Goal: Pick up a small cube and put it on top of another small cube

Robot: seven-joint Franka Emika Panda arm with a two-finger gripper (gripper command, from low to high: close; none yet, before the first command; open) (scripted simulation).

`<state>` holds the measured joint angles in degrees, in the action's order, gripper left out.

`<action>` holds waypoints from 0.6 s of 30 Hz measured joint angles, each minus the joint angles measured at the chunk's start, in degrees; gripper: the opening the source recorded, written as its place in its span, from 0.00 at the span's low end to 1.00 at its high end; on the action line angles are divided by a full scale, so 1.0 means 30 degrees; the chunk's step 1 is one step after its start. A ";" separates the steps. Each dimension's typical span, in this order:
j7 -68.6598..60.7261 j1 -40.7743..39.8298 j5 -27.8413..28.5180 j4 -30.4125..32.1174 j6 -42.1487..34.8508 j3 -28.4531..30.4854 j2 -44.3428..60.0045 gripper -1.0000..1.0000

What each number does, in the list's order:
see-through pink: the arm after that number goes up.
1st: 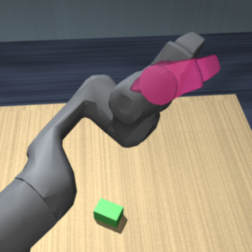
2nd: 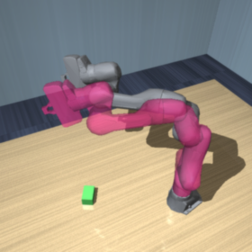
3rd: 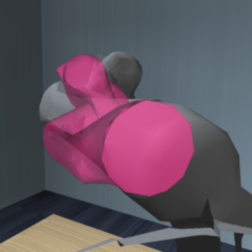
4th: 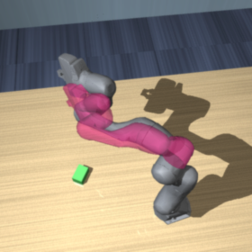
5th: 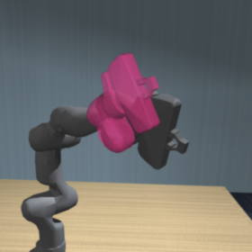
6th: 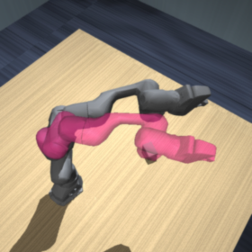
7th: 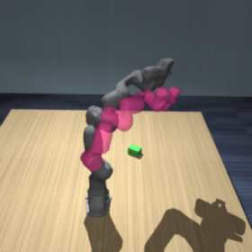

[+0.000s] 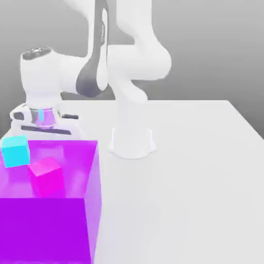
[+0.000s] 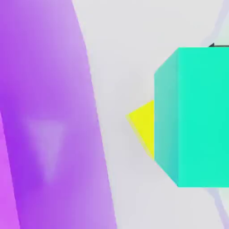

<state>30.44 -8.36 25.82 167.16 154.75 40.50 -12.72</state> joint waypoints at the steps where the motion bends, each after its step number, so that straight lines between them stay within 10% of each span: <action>1: -0.0020 0.0043 -0.0025 -0.0005 0.0157 0.0048 0.0210 0.00; 18: -0.2680 0.1789 -0.3914 0.0118 0.3137 0.0769 0.3537 0.00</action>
<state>22.40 -3.00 14.08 167.52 164.16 42.80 -2.11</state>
